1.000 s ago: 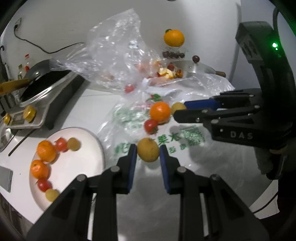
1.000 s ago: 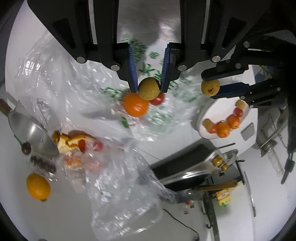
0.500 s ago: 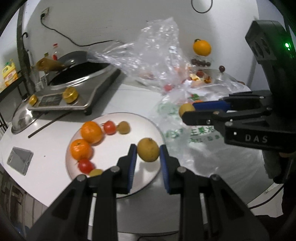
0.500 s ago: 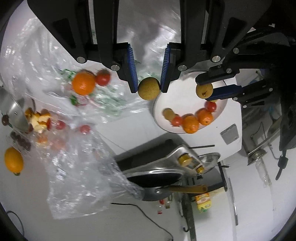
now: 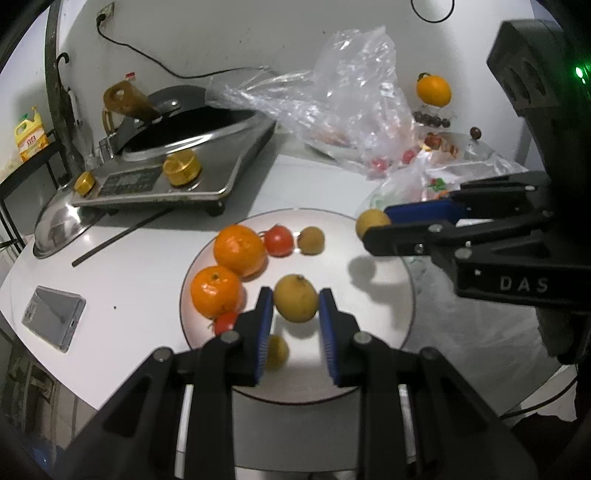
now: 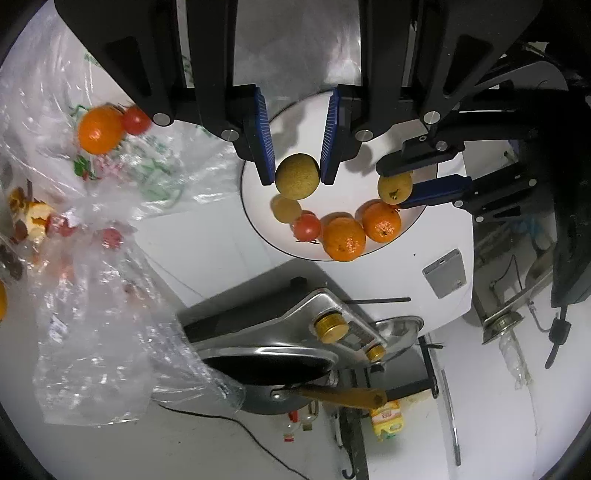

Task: Organize fruits
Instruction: 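Carry both yellow fruits in the two tools over the white plate, then lower and open the right tool on the plate while the left tool releases its fruit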

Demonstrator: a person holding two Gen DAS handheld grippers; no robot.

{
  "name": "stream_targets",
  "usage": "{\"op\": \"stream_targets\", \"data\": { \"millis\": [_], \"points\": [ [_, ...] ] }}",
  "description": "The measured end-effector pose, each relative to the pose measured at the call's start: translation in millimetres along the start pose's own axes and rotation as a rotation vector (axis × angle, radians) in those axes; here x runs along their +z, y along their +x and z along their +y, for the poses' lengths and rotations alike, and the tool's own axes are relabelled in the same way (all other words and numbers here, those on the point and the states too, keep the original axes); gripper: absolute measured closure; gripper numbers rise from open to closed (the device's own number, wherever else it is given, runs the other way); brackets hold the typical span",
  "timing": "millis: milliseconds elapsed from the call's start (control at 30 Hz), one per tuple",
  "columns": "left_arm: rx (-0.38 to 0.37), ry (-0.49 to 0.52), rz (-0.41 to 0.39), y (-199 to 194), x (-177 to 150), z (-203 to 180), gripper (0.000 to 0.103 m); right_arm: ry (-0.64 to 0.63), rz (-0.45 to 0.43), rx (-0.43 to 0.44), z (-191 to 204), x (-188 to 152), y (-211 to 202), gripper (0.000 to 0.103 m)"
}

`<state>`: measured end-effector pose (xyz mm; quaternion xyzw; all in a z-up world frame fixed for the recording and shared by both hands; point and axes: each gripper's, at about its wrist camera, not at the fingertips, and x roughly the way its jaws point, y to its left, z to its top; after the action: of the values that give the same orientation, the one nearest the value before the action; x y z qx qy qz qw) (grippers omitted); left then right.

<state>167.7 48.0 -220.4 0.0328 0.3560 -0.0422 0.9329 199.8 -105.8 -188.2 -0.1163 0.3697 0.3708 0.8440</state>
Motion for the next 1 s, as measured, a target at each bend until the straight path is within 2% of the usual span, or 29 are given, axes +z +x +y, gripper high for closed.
{"op": "stream_targets", "data": {
  "millis": [567, 1000],
  "points": [
    [-0.017, -0.001, 0.061, 30, -3, 12, 0.077, -0.013, 0.06, 0.046, 8, 15, 50, 0.076],
    [-0.036, 0.005, 0.06, 32, -3, 14, 0.076, -0.017, 0.095, 0.064, 15, 17, 68, 0.076]
  ]
}}
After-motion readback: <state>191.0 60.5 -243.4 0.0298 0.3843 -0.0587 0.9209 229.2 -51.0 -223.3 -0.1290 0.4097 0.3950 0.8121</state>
